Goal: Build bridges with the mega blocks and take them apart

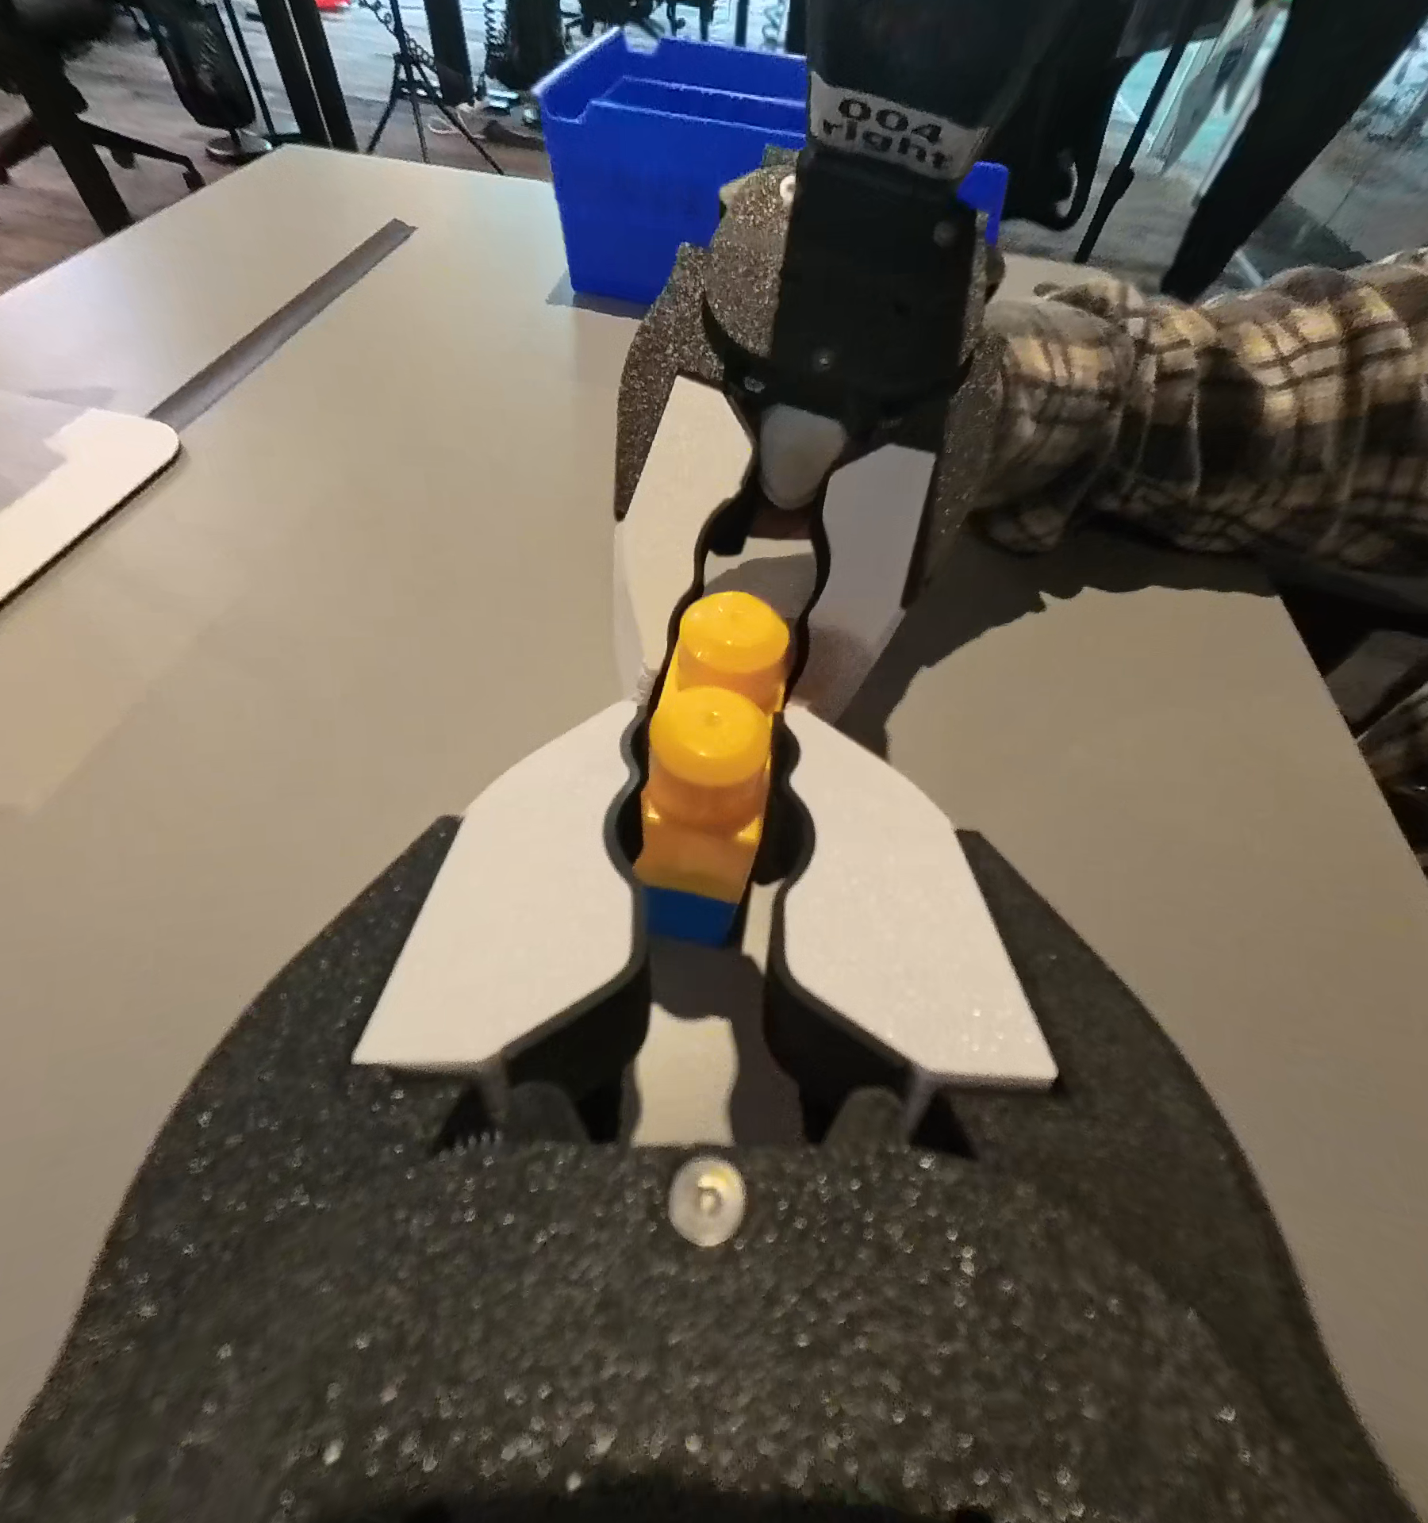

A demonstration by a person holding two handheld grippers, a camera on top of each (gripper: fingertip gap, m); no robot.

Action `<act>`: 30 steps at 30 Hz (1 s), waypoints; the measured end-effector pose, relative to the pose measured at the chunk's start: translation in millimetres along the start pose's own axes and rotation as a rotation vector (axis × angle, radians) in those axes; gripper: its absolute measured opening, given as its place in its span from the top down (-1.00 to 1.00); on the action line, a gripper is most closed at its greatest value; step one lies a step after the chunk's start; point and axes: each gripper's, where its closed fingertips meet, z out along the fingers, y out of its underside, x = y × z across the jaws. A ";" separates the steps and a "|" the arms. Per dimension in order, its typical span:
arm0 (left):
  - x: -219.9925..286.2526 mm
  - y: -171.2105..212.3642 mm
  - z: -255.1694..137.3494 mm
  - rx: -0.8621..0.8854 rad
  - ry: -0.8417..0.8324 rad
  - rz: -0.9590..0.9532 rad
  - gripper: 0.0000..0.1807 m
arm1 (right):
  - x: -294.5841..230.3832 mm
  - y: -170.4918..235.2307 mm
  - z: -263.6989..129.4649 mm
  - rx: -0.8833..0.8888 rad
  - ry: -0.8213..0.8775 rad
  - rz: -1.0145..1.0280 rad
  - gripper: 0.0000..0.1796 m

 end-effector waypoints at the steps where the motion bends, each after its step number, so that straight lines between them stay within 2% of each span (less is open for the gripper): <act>1: 1.0 -1.8 -1.7 0.006 0.002 0.006 0.69 | -1.8 -1.0 0.0 0.010 -0.013 0.003 0.59; 7: -4.7 -32.4 -48.0 0.265 -0.014 -0.062 0.32 | 1.6 -3.3 -9.0 0.123 -0.006 0.096 0.19; 10: -18.6 -23.9 -66.9 0.298 -0.072 -0.081 0.34 | 0.2 7.1 -7.2 0.117 -0.011 0.126 0.04; 14: -28.4 -11.3 -69.0 0.259 -0.098 -0.104 0.35 | -0.6 9.2 -1.5 0.106 -0.021 0.136 0.04; 20: -23.5 0.4 -54.3 0.148 -0.098 -0.066 0.36 | 2.4 -0.6 1.1 0.082 -0.021 0.128 0.15; 24: -22.4 3.3 -51.5 0.124 -0.095 -0.059 0.35 | 3.7 -3.6 3.3 0.065 -0.037 0.132 0.32; 27: -23.5 5.0 -51.9 0.122 -0.095 -0.066 0.35 | 2.7 -4.1 4.0 0.061 -0.066 0.139 0.57; 30: -23.5 4.6 -52.7 0.124 -0.095 -0.066 0.35 | 2.8 -3.8 3.8 0.061 -0.067 0.132 0.58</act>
